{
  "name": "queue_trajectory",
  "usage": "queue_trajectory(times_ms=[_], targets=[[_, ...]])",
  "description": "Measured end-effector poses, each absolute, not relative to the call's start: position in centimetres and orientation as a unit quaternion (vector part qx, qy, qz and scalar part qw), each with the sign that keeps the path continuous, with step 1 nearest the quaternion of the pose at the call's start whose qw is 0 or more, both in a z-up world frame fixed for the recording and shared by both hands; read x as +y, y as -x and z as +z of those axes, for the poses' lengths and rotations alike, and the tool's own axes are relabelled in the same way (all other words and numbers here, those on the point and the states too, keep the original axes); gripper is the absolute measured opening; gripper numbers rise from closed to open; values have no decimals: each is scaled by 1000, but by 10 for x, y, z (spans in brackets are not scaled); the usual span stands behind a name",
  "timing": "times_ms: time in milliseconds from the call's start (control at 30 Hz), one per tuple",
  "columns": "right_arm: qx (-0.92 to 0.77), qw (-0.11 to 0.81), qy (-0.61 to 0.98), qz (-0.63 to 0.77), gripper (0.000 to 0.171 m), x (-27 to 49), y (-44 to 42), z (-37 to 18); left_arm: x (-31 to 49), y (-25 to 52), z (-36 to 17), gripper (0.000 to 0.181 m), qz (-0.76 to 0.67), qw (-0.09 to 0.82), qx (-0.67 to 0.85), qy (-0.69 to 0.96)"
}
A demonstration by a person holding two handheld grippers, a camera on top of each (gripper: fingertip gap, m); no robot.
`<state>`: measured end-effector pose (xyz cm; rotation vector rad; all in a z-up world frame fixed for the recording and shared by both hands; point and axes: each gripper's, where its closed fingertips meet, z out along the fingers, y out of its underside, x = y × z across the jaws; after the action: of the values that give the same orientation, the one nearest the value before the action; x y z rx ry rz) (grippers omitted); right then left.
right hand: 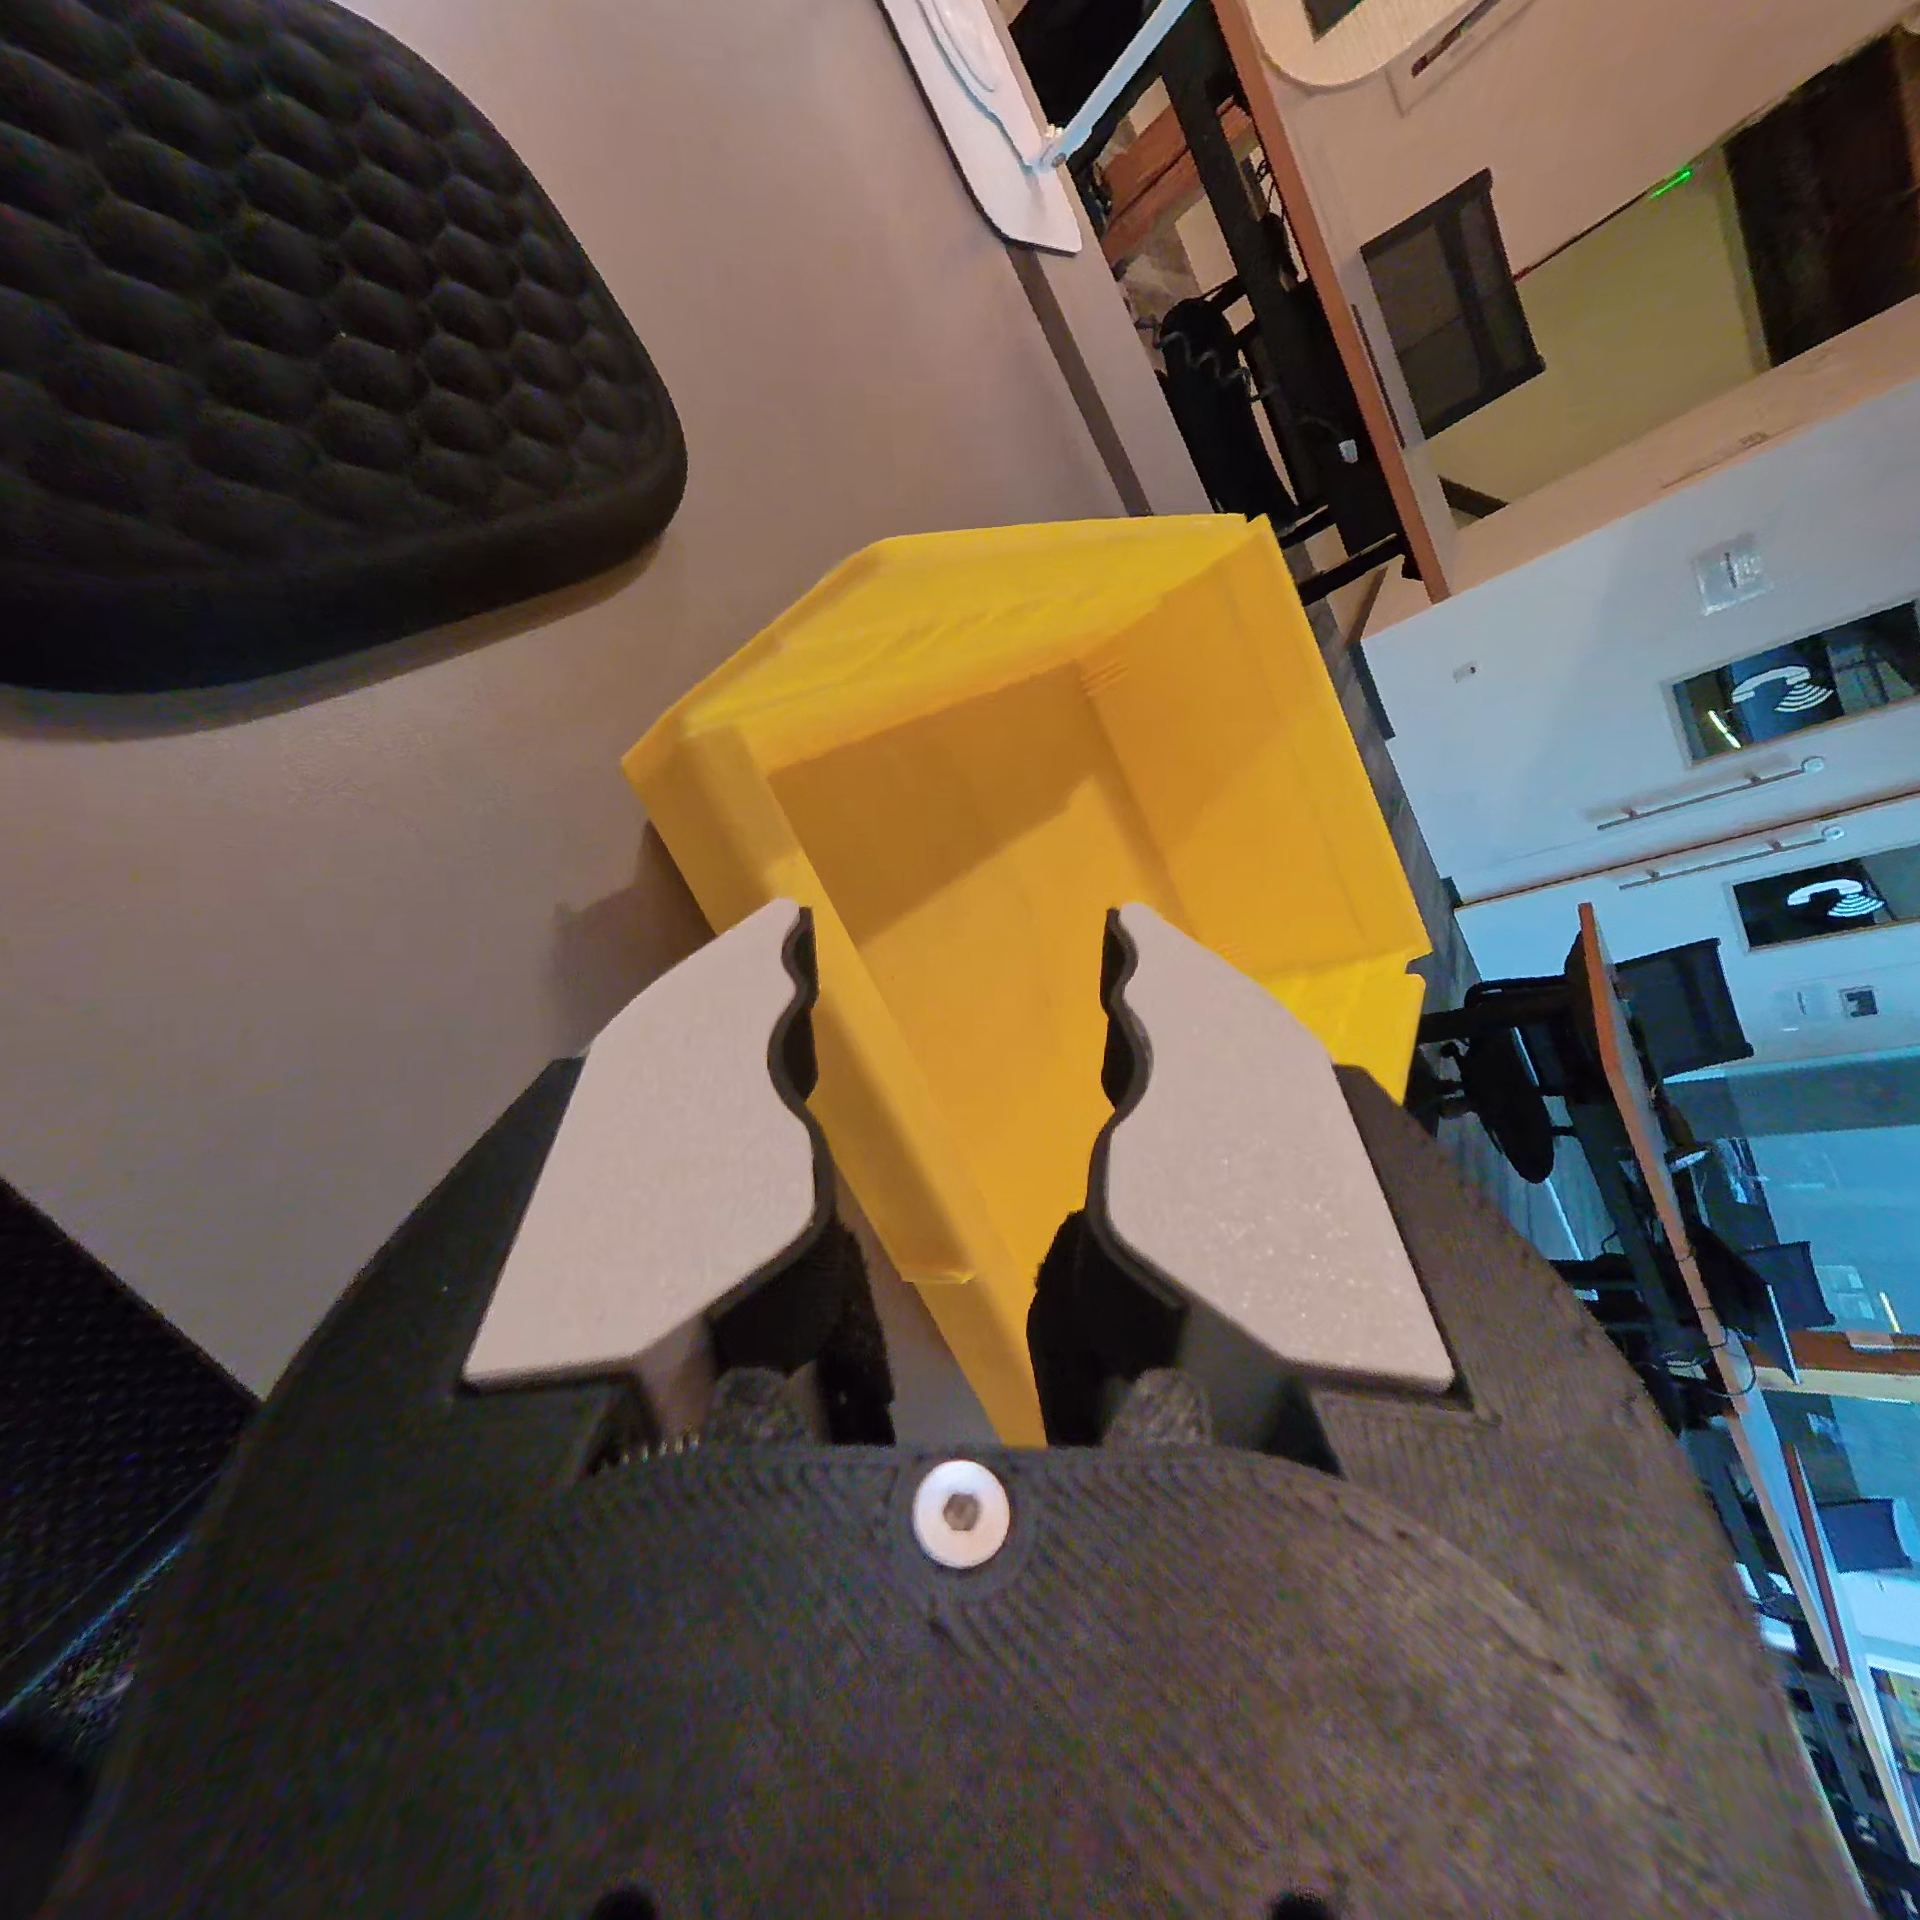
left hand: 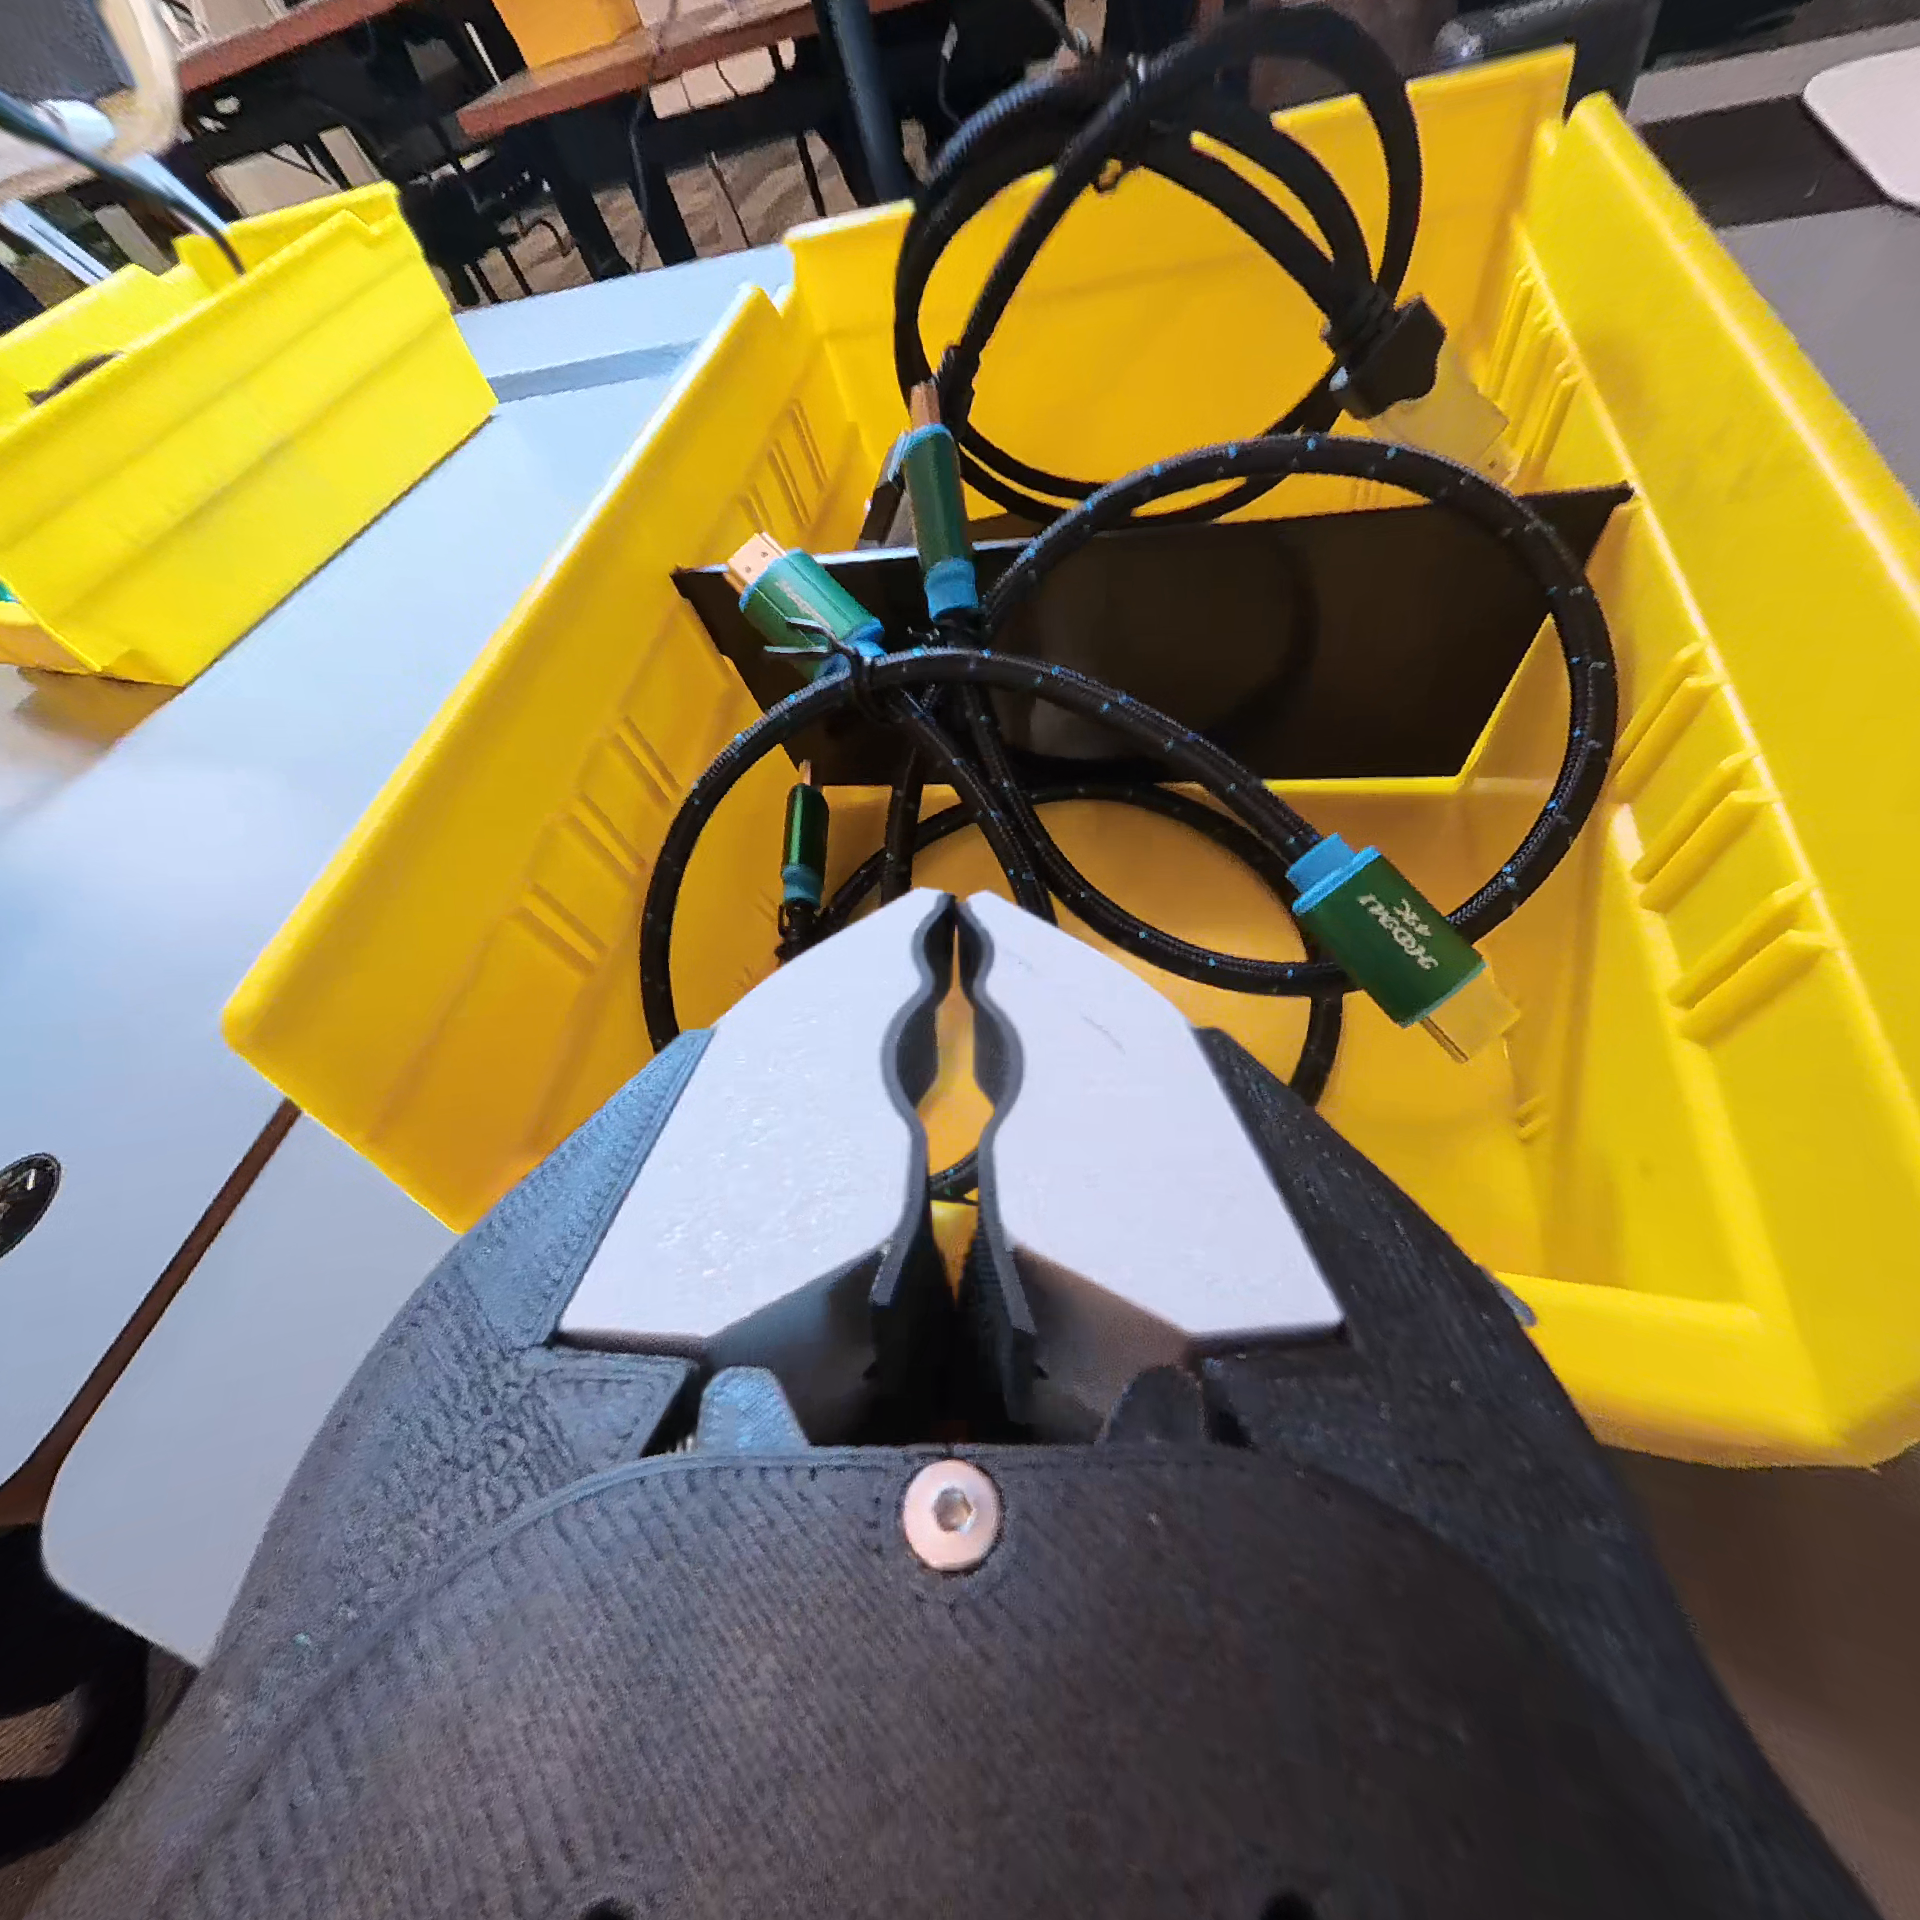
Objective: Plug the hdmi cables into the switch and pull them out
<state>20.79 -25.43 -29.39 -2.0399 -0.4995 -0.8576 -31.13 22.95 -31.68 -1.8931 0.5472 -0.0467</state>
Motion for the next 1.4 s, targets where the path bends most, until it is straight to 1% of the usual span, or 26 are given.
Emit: queue_trajectory(times_ms=[133,167,233,367,433,533,667,733,833,900,1033,1133,1167,1200,1267,1333,1400], targets=[[-201,420,816,-343,53,-254,-208,-294,229,313,-305,2,-24,573,221,789],[-201,421,815,-343,53,-253,-208,-294,229,314,-304,7,-24,574,220,788],[-201,421,815,-343,53,-254,-208,-294,228,315,-305,23,-24,571,221,790],[-199,418,817,-344,53,-255,-210,-296,228,315,-308,35,-31,561,227,795],[-199,417,817,-344,53,-255,-209,-295,227,310,-303,39,-46,570,234,786],[-201,414,818,-345,53,-254,-209,-293,228,297,-284,44,-79,593,251,761],[-208,417,814,-346,53,-252,-206,-291,250,283,-243,46,-71,629,296,716],[-210,415,815,-346,53,-251,-205,-291,269,269,-234,46,-60,607,349,712],[-210,414,814,-349,53,-251,-205,-290,299,247,-242,46,-20,520,446,728],[-208,415,814,-349,53,-251,-205,-290,319,237,-253,46,16,474,480,738],[-202,404,820,-350,53,-255,-209,-293,359,229,-259,54,167,463,540,683],[-198,402,822,-352,53,-259,-212,-294,365,212,-271,54,195,439,603,637],[-197,403,822,-352,53,-259,-212,-294,368,209,-271,51,208,435,616,623],[-196,403,822,-352,53,-260,-212,-295,373,208,-269,40,222,433,626,609],[-195,402,823,-351,53,-260,-213,-296,377,208,-271,25,231,414,636,609],[-196,399,825,-350,52,-260,-213,-298,383,211,-260,22,235,422,612,626],[-196,395,827,-350,53,-260,-213,-299,382,213,-236,20,221,462,578,636]])
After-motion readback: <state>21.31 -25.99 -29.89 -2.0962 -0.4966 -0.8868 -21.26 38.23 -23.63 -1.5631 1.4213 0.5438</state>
